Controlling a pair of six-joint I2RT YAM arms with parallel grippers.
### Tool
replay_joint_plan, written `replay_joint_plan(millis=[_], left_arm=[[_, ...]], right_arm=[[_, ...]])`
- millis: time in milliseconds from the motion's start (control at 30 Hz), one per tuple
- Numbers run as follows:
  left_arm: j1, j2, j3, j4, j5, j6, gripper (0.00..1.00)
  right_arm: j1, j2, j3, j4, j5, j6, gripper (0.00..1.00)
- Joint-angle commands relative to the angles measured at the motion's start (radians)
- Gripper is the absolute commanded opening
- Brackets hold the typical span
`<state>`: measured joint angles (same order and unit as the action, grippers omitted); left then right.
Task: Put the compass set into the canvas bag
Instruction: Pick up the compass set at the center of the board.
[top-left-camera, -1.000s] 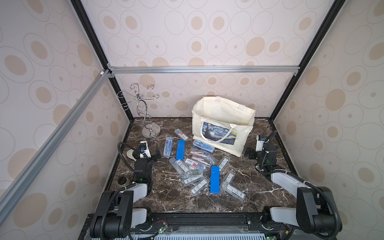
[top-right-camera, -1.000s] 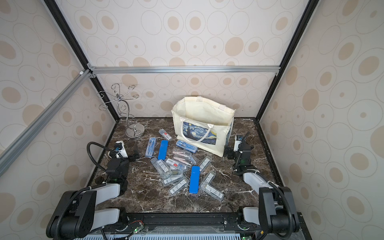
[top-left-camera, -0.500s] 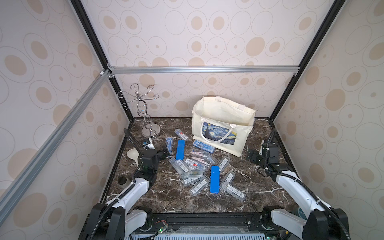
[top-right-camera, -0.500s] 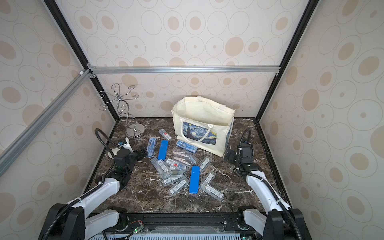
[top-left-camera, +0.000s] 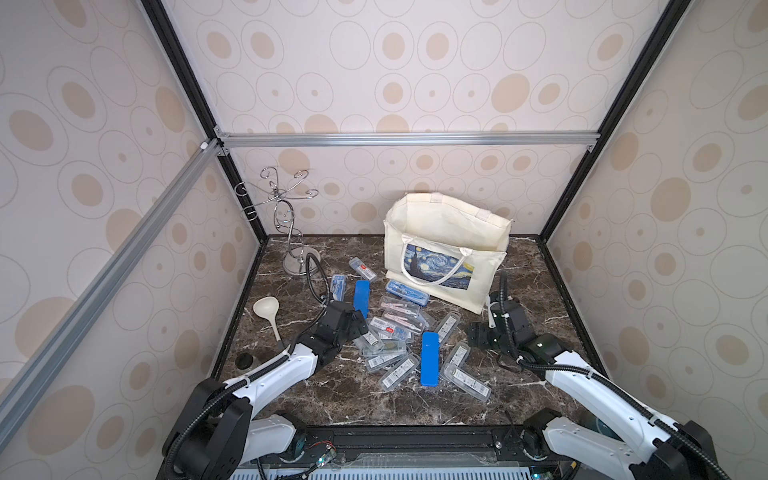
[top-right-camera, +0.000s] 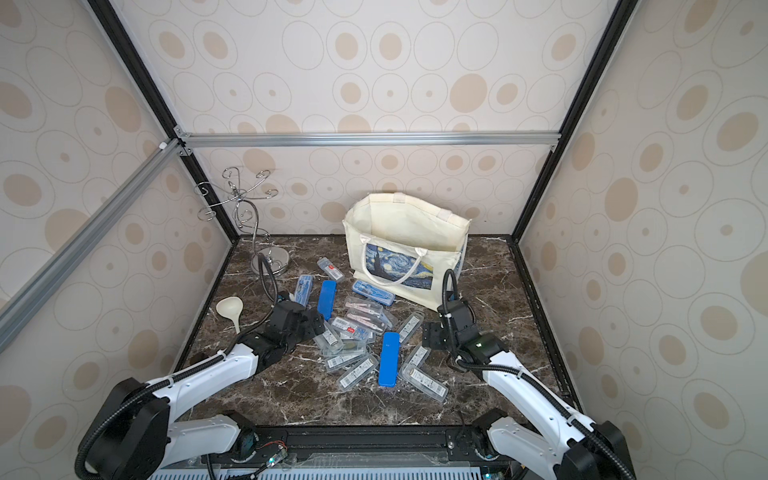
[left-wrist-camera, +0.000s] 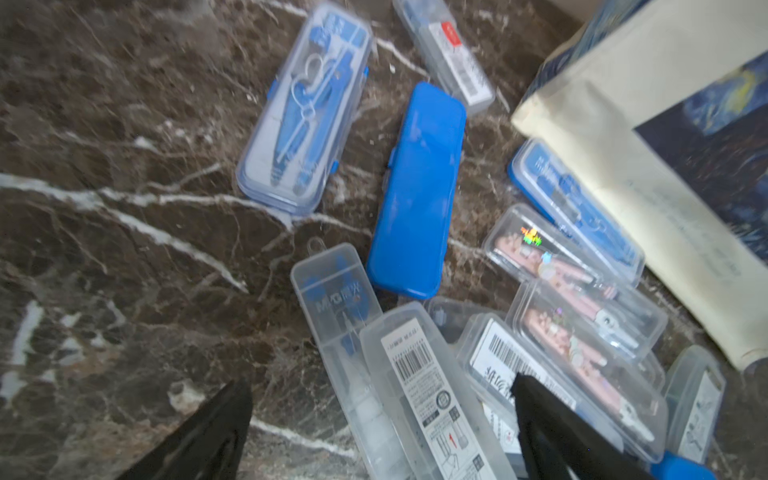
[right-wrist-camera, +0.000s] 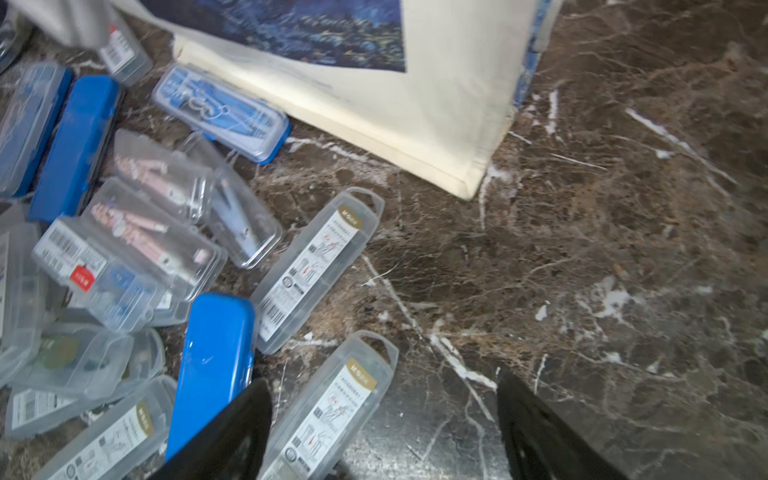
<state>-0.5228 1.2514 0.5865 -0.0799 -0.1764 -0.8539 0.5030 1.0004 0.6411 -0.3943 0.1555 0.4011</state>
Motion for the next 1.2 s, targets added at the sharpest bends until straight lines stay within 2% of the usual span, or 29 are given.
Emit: replay_joint_plan(millis=[0,300,667,1067,1167], left_arm=[[-0.034,0.044,0.069,-0.091,0.011,-0.085,0.94],[-0.085,0.169,0.129,-0.122,0.001,-0.12,0.92],[-0.094,0.272,0.174,-0.115,-0.005,-0.129,0.8],[-0.094,0.283,0.157,-0.052,-0.003,-0.142,0.48],[-0.095,0.269,0.147,-0.044,-0.007,-0.144,0.37]], right_arm=[[0.069,0.024,0.035,0.019,0.044,-0.048,0.87],[0.206,0.168,0.125,0.095,0.063,-0.137,0.85],[0.234,0.23,0.132,0.201,0.014,-0.147,0.85],[0.239,0.261,0.133,0.23,-0.004,-0.146,0.85],[0.239,0.272,0.137,0.233,-0.015,-0.146,0.85]])
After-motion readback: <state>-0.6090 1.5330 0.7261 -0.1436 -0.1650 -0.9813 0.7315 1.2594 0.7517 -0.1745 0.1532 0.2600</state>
